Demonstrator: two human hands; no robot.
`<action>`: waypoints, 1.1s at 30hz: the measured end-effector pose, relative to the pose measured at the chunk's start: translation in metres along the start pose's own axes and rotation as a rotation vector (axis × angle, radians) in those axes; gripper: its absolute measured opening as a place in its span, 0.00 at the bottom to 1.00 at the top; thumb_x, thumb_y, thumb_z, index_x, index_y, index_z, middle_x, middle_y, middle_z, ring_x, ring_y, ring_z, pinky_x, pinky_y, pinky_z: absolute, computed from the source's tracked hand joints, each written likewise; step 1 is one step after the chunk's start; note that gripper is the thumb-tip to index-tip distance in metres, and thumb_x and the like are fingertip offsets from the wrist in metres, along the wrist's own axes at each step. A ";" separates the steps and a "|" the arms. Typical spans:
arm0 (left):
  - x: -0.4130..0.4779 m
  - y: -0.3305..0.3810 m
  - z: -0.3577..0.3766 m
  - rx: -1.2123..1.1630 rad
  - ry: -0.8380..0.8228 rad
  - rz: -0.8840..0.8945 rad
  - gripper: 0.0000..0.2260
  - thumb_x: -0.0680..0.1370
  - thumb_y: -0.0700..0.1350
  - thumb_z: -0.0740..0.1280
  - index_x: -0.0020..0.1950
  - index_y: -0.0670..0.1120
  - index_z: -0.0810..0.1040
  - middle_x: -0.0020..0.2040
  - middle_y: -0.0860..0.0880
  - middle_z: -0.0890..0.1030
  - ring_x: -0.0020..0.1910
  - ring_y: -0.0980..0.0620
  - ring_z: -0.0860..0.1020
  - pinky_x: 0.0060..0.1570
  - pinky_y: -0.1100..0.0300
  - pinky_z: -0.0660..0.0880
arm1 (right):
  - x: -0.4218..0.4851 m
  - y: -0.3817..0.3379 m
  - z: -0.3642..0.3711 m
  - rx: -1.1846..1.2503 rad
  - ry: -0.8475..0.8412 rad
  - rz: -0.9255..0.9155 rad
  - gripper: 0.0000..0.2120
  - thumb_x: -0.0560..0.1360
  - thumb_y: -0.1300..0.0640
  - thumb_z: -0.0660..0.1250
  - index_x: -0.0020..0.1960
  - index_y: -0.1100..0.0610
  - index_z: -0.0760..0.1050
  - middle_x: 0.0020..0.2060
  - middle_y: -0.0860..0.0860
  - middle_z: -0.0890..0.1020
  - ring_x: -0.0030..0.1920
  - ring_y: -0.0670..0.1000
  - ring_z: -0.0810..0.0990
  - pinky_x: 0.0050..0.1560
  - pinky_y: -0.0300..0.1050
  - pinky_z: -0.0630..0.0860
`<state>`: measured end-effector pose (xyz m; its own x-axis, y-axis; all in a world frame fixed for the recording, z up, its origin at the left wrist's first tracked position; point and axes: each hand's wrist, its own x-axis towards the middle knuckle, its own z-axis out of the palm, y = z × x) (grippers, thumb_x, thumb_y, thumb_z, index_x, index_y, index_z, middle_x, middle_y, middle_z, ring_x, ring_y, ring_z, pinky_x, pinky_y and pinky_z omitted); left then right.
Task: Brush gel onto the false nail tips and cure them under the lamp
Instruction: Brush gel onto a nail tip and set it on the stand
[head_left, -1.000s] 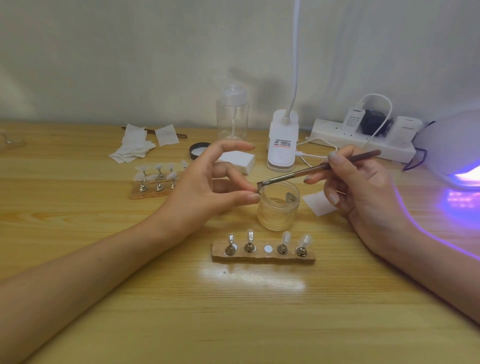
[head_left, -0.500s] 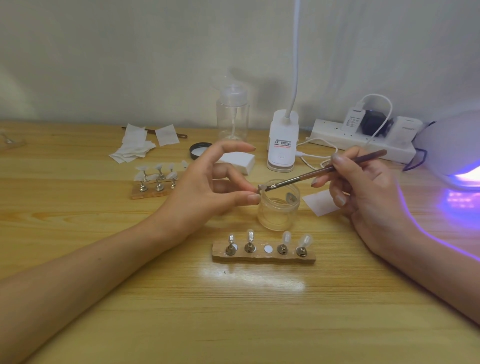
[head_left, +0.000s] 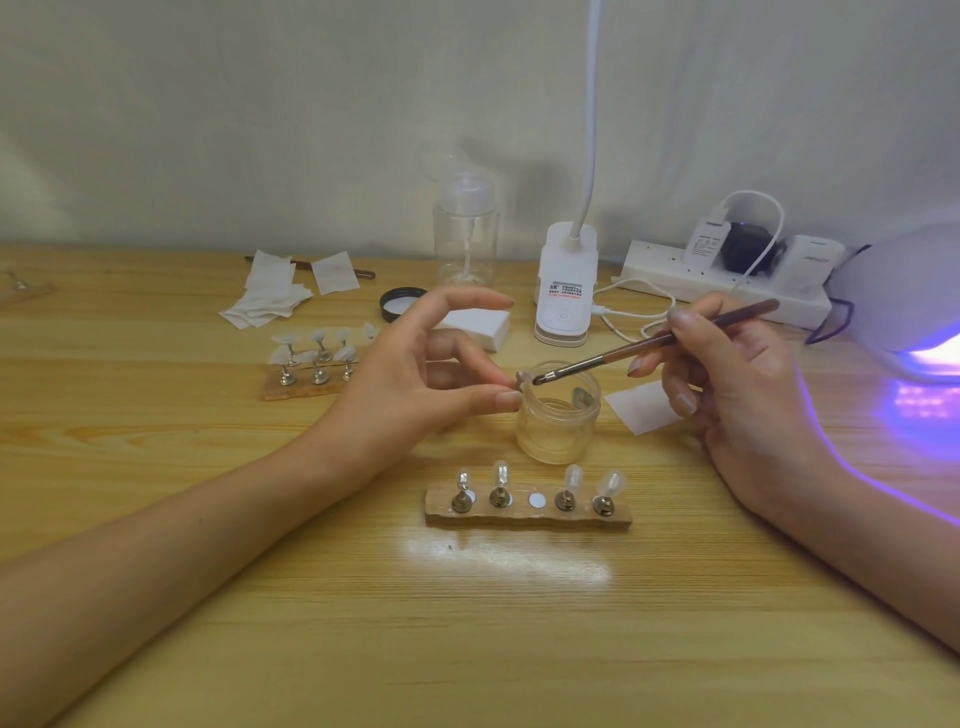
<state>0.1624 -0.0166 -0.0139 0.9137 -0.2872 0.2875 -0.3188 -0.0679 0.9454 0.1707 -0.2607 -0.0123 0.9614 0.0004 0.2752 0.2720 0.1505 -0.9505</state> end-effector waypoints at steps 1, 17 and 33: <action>0.000 0.000 0.000 0.001 -0.001 0.000 0.29 0.66 0.45 0.78 0.66 0.53 0.75 0.38 0.51 0.84 0.47 0.50 0.86 0.51 0.63 0.79 | 0.000 0.000 0.000 0.005 -0.002 -0.012 0.10 0.77 0.50 0.68 0.42 0.51 0.70 0.34 0.54 0.84 0.23 0.46 0.67 0.25 0.37 0.60; 0.000 0.000 0.000 -0.008 -0.005 0.005 0.29 0.66 0.44 0.78 0.66 0.52 0.75 0.38 0.51 0.84 0.47 0.50 0.86 0.52 0.61 0.80 | 0.002 -0.001 0.002 0.034 -0.035 -0.017 0.11 0.76 0.47 0.68 0.40 0.50 0.70 0.37 0.54 0.85 0.23 0.46 0.68 0.28 0.43 0.54; 0.000 0.000 0.001 0.067 0.003 0.037 0.26 0.69 0.43 0.77 0.66 0.52 0.75 0.40 0.51 0.83 0.46 0.51 0.85 0.51 0.54 0.82 | 0.001 -0.001 0.000 0.075 0.031 -0.005 0.04 0.77 0.52 0.67 0.44 0.50 0.77 0.32 0.52 0.82 0.23 0.45 0.66 0.27 0.37 0.60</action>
<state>0.1618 -0.0172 -0.0138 0.9018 -0.2876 0.3227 -0.3685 -0.1214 0.9217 0.1717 -0.2611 -0.0109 0.9611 -0.0308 0.2744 0.2742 0.2236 -0.9353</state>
